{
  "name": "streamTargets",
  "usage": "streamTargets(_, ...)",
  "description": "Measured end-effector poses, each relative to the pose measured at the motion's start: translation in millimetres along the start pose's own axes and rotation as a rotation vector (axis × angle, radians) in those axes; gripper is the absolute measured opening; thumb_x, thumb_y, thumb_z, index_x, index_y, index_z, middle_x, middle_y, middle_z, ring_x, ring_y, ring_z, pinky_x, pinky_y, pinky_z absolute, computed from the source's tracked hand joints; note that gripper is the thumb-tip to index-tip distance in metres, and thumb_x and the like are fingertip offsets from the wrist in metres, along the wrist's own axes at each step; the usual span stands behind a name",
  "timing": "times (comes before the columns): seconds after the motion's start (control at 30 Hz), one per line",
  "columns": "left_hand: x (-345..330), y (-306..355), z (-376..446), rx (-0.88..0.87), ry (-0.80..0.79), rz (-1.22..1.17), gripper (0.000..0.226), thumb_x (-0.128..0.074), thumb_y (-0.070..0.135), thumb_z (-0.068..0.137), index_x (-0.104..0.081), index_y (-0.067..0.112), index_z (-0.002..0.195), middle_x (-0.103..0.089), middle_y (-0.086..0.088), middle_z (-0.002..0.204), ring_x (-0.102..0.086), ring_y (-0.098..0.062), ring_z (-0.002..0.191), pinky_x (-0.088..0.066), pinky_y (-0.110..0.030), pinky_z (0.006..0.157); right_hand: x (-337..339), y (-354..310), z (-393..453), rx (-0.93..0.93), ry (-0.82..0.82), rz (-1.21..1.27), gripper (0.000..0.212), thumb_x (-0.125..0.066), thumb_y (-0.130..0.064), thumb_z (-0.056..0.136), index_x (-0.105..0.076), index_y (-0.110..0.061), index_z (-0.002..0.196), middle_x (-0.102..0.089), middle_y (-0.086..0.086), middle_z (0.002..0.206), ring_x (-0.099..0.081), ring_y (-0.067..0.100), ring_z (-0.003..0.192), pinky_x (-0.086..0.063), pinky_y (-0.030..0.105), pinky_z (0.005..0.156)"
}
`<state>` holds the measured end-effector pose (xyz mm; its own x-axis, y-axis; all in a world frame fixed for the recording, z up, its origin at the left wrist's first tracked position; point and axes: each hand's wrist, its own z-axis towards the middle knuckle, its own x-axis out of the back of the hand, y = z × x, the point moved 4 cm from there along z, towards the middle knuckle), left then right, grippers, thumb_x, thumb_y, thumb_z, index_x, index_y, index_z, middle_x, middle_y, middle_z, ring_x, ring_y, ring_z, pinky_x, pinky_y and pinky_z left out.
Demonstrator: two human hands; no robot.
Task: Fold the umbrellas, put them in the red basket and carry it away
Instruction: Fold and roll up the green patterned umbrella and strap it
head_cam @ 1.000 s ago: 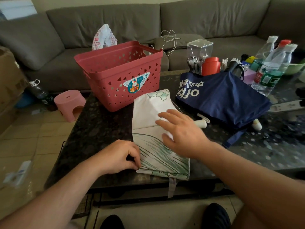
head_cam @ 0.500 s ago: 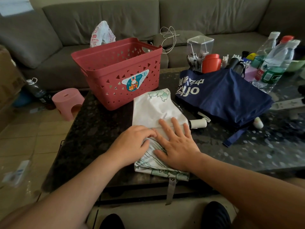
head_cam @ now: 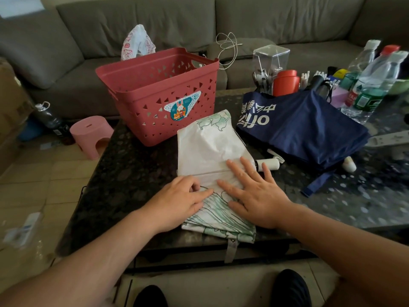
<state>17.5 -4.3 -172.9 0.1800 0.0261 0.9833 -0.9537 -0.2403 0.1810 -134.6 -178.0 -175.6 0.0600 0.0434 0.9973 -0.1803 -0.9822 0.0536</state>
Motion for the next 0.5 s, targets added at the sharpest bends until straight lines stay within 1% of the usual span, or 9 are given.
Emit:
streamTargets(0.07,-0.6,4.4,-1.3,-0.025,0.011,0.082,0.053,-0.040,0.047,0.106,-0.038,0.042,0.159,-0.040,0.006,0.137,-0.039,-0.018,0.129,-0.047,-0.040,0.105,7.6,-3.9,-0.1,0.058,0.105,-0.034,0.057,-0.029,-0.062,0.102,-0.034,-0.046,0.156,0.013,0.000,0.174,0.018,0.036,0.158,-0.006,0.077,0.119)
streamTargets(0.13,-1.7,9.0,-2.7,-0.025,0.010,0.149,0.054,-0.034,0.048,0.105,-0.033,0.043,0.159,-0.039,0.001,0.144,-0.039,-0.024,0.133,-0.048,-0.043,0.106,14.7,-11.2,-0.3,0.188,0.257,-0.051,0.048,-0.043,-0.050,0.099,-0.058,-0.028,0.139,-0.014,0.004,0.174,-0.005,0.037,0.160,-0.017,0.077,0.116)
streamTargets(0.2,-2.8,10.6,-2.2,-0.009,-0.016,0.174,0.051,-0.034,0.047,0.109,-0.026,0.052,0.159,-0.033,0.000,0.148,-0.034,-0.026,0.135,-0.043,-0.042,0.110,16.5,-18.9,-1.7,0.327,0.356,0.035,0.043,-0.049,-0.040,0.101,-0.063,-0.018,0.135,-0.036,0.007,0.166,-0.025,0.033,0.157,-0.026,0.070,0.119)
streamTargets(0.23,-1.8,11.4,-2.1,0.000,-0.034,0.153,0.049,-0.036,0.046,0.109,-0.026,0.056,0.157,-0.031,0.002,0.147,-0.031,-0.025,0.135,-0.041,-0.042,0.112,14.5,-21.2,-2.3,0.373,0.351,0.079,0.046,-0.050,-0.040,0.102,-0.062,-0.015,0.139,-0.043,0.007,0.162,-0.033,0.031,0.154,-0.032,0.064,0.119)
streamTargets(0.27,0.4,11.9,-2.5,0.013,-0.057,0.125,0.047,-0.037,0.046,0.109,-0.030,0.059,0.154,-0.029,0.005,0.147,-0.028,-0.023,0.136,-0.038,-0.042,0.114,9.4,-21.2,-2.7,0.399,0.302,0.109,0.050,-0.049,-0.041,0.103,-0.057,-0.015,0.145,-0.046,0.006,0.161,-0.036,0.029,0.152,-0.035,0.058,0.119)
streamTargets(0.3,3.0,11.2,-3.2,0.022,-0.080,0.095,0.045,-0.037,0.046,0.109,-0.035,0.059,0.152,-0.027,0.008,0.146,-0.026,-0.020,0.136,-0.035,-0.042,0.117,3.4,-19.7,-3.4,0.404,0.224,0.123,0.055,-0.047,-0.044,0.105,-0.047,-0.018,0.154,-0.041,0.003,0.164,-0.031,0.027,0.155,-0.031,0.054,0.123)
streamTargets(0.4,10.3,7.1,-6.7,0.019,-0.149,0.024,0.045,-0.039,0.056,0.107,-0.036,0.064,0.151,-0.025,0.014,0.148,-0.020,-0.012,0.139,-0.027,-0.035,0.121,-10.9,-5.7,-9.1,0.348,-0.016,0.108,0.064,-0.032,-0.055,0.109,-0.012,-0.033,0.166,-0.005,-0.010,0.174,0.005,0.014,0.161,-0.001,0.041,0.129)
streamTargets(0.43,12.2,4.9,-8.2,0.007,-0.154,0.001,0.045,-0.042,0.059,0.106,-0.035,0.066,0.150,-0.027,0.015,0.147,-0.020,-0.009,0.139,-0.026,-0.032,0.120,-12.2,-1.5,-11.7,0.347,-0.041,0.109,0.064,-0.029,-0.056,0.110,-0.008,-0.034,0.166,0.001,-0.012,0.174,0.010,0.011,0.160,0.002,0.039,0.128)
streamTargets(0.5,15.7,0.8,-11.1,-0.017,-0.134,-0.057,0.044,-0.053,0.061,0.101,-0.046,0.066,0.144,-0.034,0.018,0.142,-0.026,-0.003,0.132,-0.028,-0.023,0.116,-12.4,4.5,-15.5,0.362,-0.019,0.147,0.064,-0.029,-0.058,0.109,-0.014,-0.034,0.166,-0.001,-0.014,0.174,0.007,0.009,0.160,0.000,0.037,0.129)
